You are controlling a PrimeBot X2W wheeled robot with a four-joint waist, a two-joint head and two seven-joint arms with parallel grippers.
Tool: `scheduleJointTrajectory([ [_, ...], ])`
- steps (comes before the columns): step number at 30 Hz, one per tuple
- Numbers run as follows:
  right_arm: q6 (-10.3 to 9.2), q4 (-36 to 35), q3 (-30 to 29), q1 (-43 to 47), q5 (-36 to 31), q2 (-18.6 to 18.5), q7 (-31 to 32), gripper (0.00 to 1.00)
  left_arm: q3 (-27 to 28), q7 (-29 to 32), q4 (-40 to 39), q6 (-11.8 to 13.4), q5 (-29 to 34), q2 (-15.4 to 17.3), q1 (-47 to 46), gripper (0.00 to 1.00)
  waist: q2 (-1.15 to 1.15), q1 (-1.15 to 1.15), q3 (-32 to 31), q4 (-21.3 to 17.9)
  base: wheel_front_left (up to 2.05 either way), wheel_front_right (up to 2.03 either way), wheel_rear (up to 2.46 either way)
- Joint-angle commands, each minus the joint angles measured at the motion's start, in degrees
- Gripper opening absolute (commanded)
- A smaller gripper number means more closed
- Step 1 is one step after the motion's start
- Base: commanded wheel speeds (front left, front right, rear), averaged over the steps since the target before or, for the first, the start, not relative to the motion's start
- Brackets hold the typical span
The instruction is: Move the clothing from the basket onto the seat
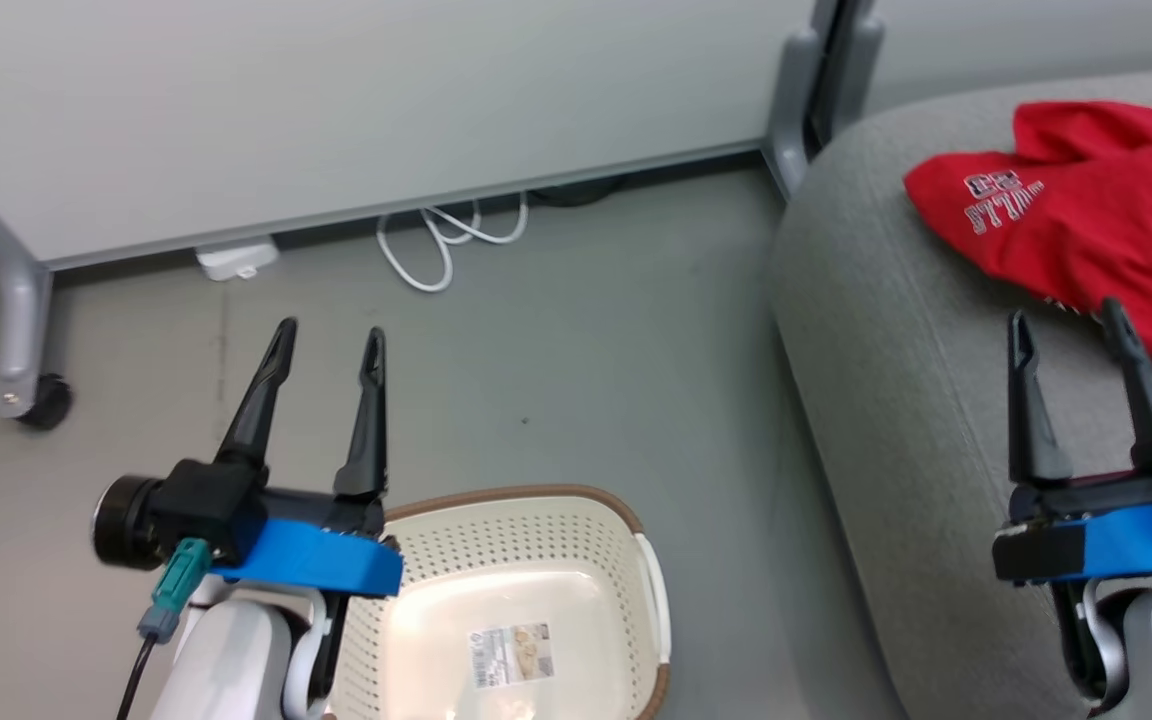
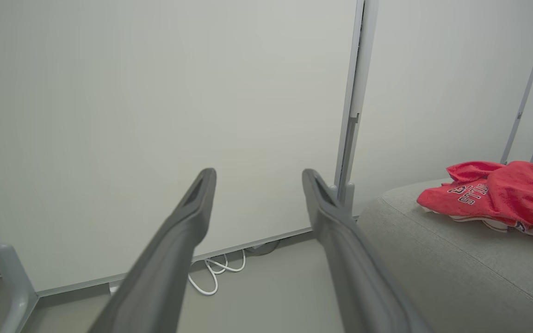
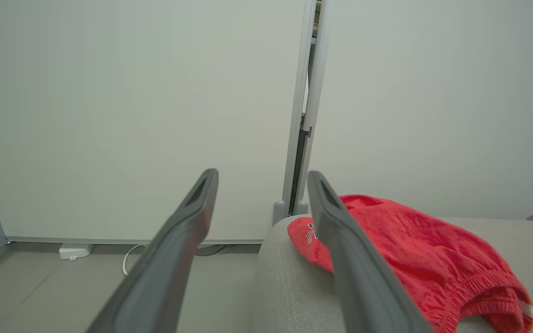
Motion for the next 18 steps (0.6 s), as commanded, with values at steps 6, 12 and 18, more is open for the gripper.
scheduleJointTrajectory([
  [6,0.01,-0.35,2.45,4.43,-0.02,1.29,-0.03,1.0,6.03,-0.28,0.08,-1.49,1.87,-1.52,4.75,1.0,-0.01,0.02,-4.68,5.43,0.0,0.0,0.0],
  [12,0.01,-0.1,2.61,7.76,0.13,2.58,-0.03,1.0,9.38,-0.27,0.37,-2.63,2.69,-2.77,7.77,1.0,-0.01,0.02,-6.67,6.89,0.0,0.0,0.0],
  [18,0.01,0.61,3.4,10.39,0.2,3.35,-0.03,1.0,11.02,-0.27,1.04,-3.63,3.8,-3.65,10.17,1.0,-0.01,0.02,-7.93,7.28,0.0,0.0,0.0],
])
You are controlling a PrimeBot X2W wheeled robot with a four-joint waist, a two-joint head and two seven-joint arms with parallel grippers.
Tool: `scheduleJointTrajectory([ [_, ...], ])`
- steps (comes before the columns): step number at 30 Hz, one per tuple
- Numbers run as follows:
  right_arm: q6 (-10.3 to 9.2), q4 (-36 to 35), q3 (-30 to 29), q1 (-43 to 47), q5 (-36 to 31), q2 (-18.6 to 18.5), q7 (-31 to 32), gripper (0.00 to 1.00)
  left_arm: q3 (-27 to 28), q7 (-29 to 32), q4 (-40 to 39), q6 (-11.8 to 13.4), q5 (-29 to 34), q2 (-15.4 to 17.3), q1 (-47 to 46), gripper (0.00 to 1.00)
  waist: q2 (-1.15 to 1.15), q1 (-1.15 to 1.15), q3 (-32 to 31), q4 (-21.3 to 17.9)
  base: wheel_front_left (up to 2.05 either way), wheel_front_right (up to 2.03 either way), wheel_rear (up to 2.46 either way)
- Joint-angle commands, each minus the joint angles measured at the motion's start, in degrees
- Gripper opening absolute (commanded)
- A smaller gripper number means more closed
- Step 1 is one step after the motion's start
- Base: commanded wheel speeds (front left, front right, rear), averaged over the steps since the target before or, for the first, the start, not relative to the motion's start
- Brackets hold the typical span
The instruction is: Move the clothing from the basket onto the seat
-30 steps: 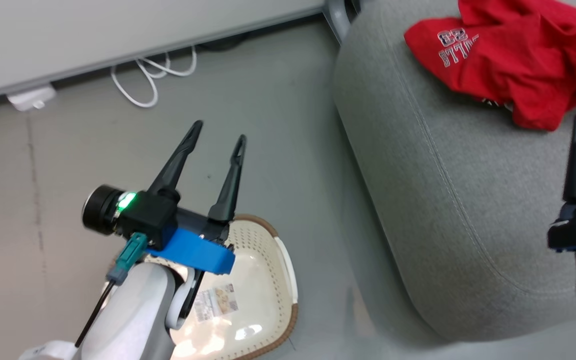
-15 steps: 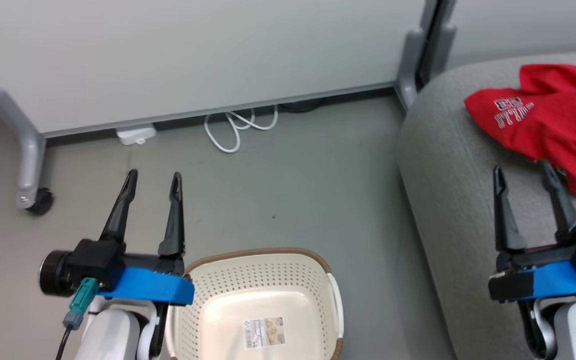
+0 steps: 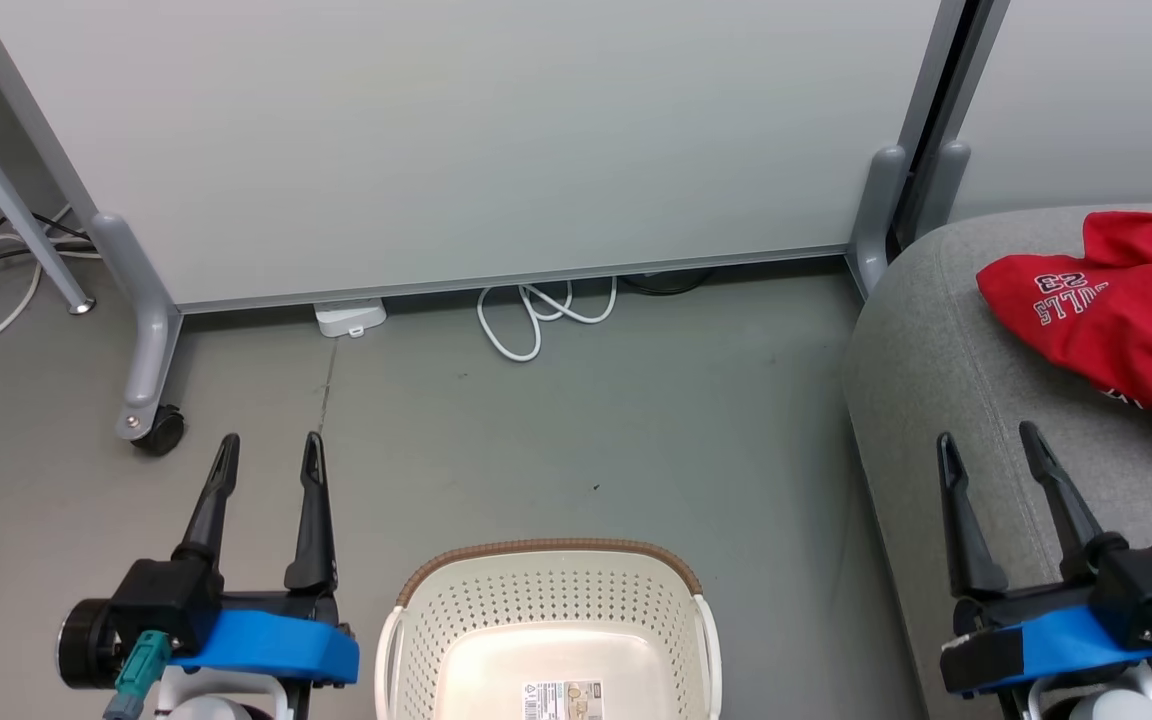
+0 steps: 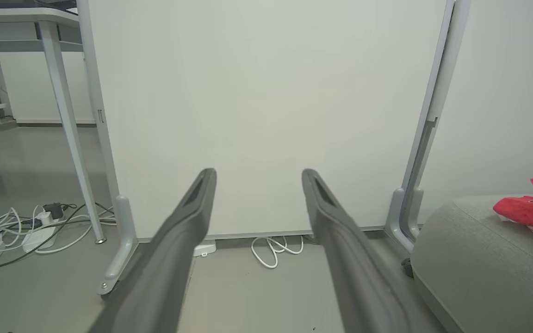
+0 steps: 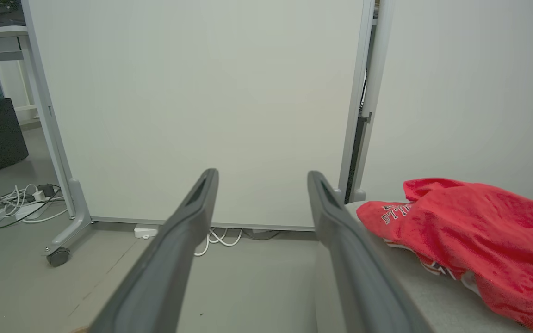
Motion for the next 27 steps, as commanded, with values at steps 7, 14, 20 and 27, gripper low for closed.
scheduleJointTrajectory([
  [7,0.02,1.86,-0.48,2.56,0.4,0.6,-0.02,1.0,0.28,-0.28,1.49,-1.09,1.17,-0.81,1.67,1.0,0.0,0.01,-0.56,0.29,0.0,0.0,0.0],
  [14,0.02,2.74,-0.76,3.02,0.59,0.69,-0.03,1.0,-0.17,-0.27,2.46,-1.39,1.43,-1.16,1.6,1.0,0.0,0.01,-0.51,0.42,0.0,0.0,0.0],
  [20,0.0,3.07,-0.44,2.17,1.08,0.56,0.01,0.0,-0.21,0.0,2.69,-1.19,1.53,-1.31,1.45,0.0,0.0,0.01,-0.59,0.52,0.0,0.0,0.0],
  [27,-0.01,5.46,-1.03,1.55,5.54,0.66,1.62,0.0,0.42,1.48,4.23,-1.2,-2.92,-1.54,2.13,0.0,0.0,0.01,-0.62,0.45,0.0,0.0,0.0],
])
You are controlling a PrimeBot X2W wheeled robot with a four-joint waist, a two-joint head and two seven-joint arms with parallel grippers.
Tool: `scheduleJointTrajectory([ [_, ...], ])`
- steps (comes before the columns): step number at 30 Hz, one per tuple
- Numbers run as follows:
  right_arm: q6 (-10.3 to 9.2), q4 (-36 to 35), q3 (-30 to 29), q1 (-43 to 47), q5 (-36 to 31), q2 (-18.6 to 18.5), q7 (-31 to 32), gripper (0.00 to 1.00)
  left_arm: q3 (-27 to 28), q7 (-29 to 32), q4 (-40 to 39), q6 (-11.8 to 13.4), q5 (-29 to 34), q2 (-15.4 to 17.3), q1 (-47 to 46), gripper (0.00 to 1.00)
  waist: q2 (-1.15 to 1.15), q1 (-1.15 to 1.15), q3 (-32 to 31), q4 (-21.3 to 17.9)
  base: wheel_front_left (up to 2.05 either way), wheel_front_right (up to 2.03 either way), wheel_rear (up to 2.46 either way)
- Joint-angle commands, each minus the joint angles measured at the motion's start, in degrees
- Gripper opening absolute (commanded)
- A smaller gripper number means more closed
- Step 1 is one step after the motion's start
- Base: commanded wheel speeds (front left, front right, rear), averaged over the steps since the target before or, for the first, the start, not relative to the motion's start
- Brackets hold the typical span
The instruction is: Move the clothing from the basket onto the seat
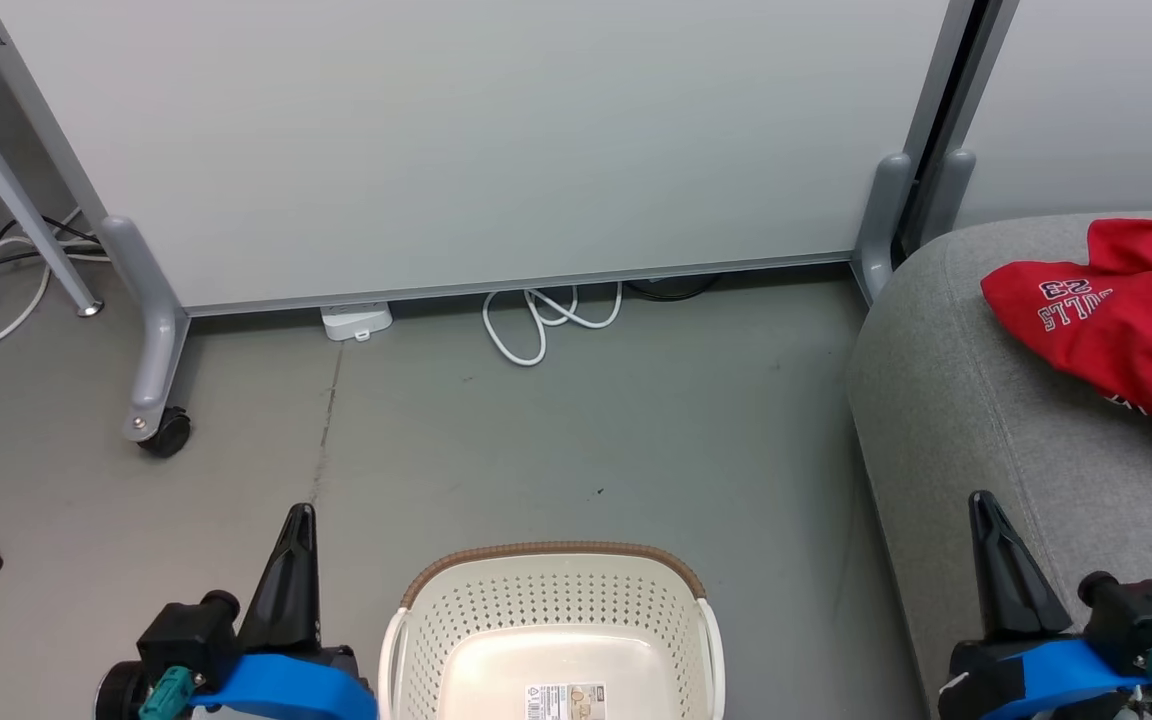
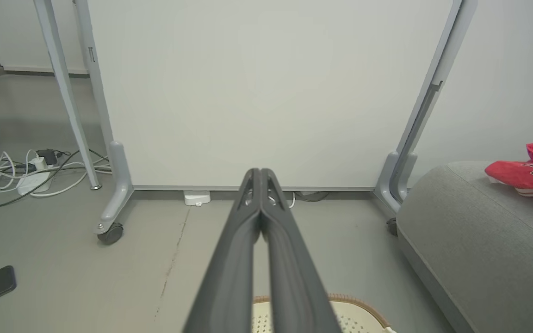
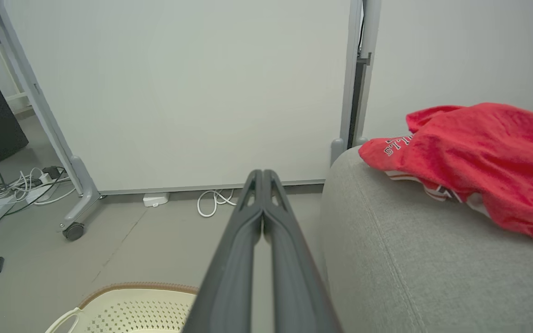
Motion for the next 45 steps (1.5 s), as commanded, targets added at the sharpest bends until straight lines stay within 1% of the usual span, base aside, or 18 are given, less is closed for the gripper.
scheduleJointTrajectory([
  [1,0.0,-0.5,-0.53,-1.22,3.77,-0.13,0.95,0.0,0.63,0.83,-0.94,-0.02,-3.52,0.08,-1.44,0.0,0.0,0.0,-0.01,-0.07,0.0,0.0,0.0],
  [18,0.0,-0.64,-0.54,-1.89,22.69,-0.14,5.07,0.0,2.57,5.24,-1.68,-0.09,-21.37,0.01,-2.24,0.0,0.0,0.0,-0.13,-0.46,0.0,0.0,0.0],
  [19,0.0,-0.64,-0.54,-1.89,22.69,-0.14,5.07,0.0,2.57,5.24,-1.68,-0.09,-21.37,0.01,-2.24,0.0,0.0,0.0,-0.13,-0.46,0.0,0.0,0.0],
  [32,0.01,-0.34,-0.82,-2.64,34.73,-0.16,8.0,0.0,3.83,8.09,-2.08,-0.15,-32.83,-0.02,-2.81,0.0,0.0,0.0,-0.22,-0.76,0.0,0.0,0.0],
  [33,0.01,-0.29,-0.86,-2.77,36.46,-0.16,8.39,0.0,4.01,8.51,-2.12,-0.16,-34.47,-0.03,-2.9,0.0,0.0,0.0,-0.23,-0.81,0.0,0.0,0.0],
  [45,0.01,-0.03,-1.11,-3.29,46.01,-0.17,10.69,0.0,5.08,10.82,-2.4,-0.21,-43.53,-0.07,-3.3,0.0,0.0,0.0,-0.32,-1.09,0.0,0.0,0.0],
])
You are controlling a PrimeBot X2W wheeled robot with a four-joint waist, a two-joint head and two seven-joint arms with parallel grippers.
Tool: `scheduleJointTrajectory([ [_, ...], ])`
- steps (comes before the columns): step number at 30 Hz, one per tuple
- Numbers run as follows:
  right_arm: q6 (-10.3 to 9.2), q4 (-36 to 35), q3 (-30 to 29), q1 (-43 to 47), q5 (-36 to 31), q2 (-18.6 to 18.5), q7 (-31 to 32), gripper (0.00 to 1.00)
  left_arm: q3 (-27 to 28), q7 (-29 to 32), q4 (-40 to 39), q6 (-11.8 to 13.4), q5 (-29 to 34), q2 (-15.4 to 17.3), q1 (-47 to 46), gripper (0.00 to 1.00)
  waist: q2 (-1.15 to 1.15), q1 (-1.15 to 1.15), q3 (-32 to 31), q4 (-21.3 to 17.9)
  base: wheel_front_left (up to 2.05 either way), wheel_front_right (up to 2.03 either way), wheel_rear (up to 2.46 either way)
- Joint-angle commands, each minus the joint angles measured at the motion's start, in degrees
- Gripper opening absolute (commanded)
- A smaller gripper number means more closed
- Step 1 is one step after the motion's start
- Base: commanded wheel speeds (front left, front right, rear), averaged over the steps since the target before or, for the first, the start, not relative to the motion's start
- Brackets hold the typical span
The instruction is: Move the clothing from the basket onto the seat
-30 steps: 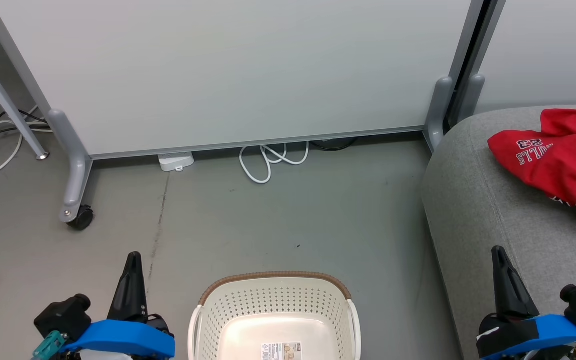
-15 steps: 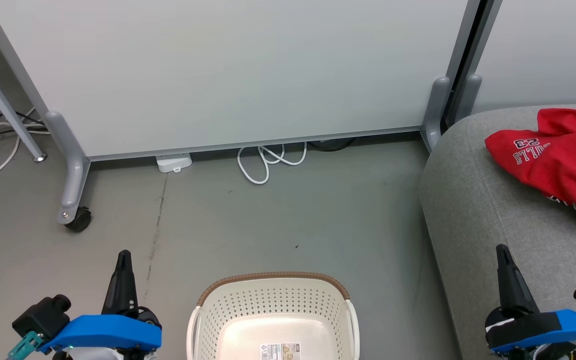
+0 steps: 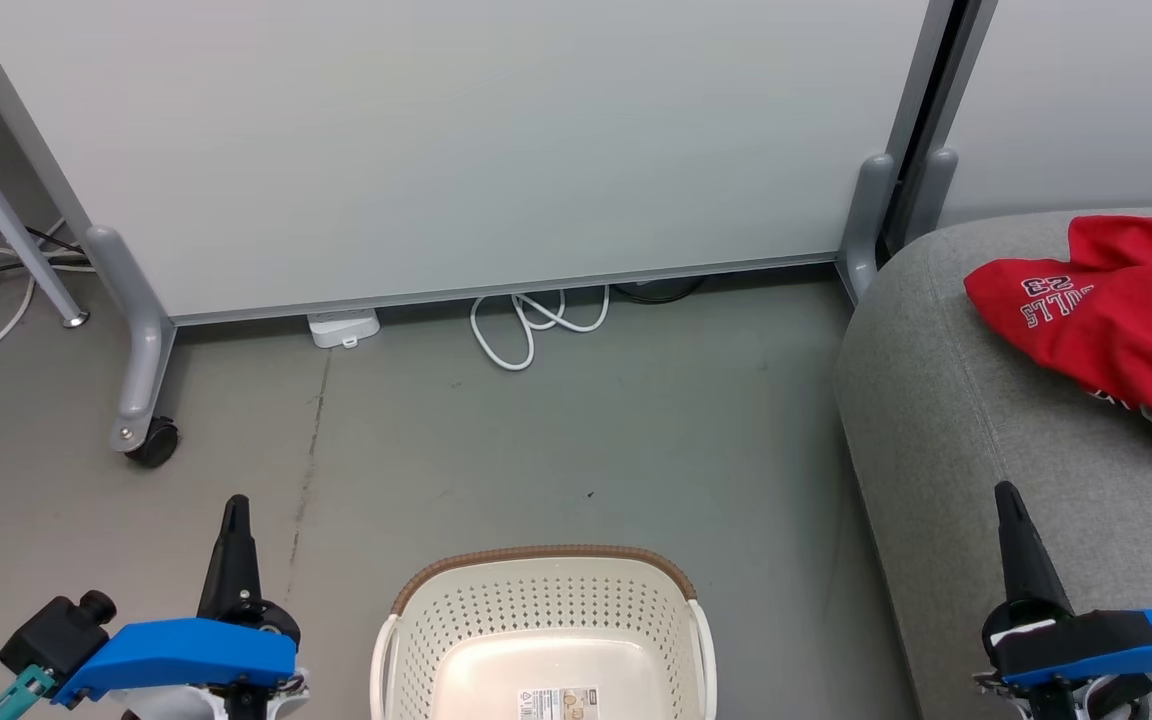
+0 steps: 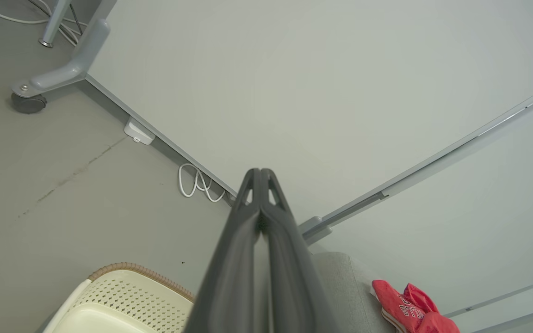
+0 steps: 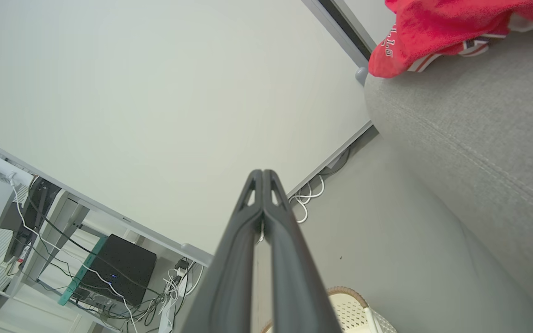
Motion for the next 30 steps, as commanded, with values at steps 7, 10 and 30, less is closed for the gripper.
scheduleJointTrajectory([
  [7,0.02,-0.33,-0.28,-1.77,6.45,-0.2,1.44,0.0,0.98,1.54,-0.94,-0.24,-5.98,0.08,-1.71,0.0,0.0,0.0,-0.05,-0.17,0.0,0.0,0.0],
  [10,0.03,-0.28,-0.33,-1.92,8.56,-0.2,1.97,0.0,1.2,2.05,-1.01,-0.25,-7.93,0.07,-1.82,0.0,0.0,0.0,-0.07,-0.24,0.0,0.0,0.0],
  [30,0.03,0.11,-0.66,-2.54,20.93,-0.22,5.04,0.0,2.56,5.05,-1.34,-0.34,-19.77,0.01,-2.29,0.0,0.0,0.0,-0.22,-0.71,0.0,0.0,0.0],
])
